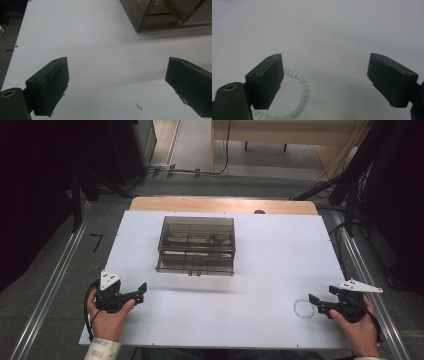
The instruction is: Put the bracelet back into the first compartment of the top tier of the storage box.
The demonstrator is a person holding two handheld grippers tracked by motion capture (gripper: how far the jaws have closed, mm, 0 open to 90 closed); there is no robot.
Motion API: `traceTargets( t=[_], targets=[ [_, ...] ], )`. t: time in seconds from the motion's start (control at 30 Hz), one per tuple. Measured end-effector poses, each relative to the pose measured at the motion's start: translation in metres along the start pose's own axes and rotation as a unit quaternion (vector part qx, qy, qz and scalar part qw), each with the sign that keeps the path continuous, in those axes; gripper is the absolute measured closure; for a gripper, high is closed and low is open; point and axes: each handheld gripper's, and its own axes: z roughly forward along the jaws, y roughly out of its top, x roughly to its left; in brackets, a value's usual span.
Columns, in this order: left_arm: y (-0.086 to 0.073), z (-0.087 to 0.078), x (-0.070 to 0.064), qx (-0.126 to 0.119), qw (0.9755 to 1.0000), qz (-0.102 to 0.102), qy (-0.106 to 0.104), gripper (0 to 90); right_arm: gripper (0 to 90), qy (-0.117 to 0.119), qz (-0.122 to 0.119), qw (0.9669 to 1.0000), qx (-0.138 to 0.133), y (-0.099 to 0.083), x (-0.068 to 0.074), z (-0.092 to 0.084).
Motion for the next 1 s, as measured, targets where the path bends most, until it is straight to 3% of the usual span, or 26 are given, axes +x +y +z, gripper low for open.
traceTargets(
  t=[1.0],
  targets=[
    [-0.0012,0.0003,0.0003,0.001,1.0000,0.000,-0.006,5.2,21.2,0.014,-0.025,0.9988,0.040,-0.0004,0.0064,0.0082]
  ],
)
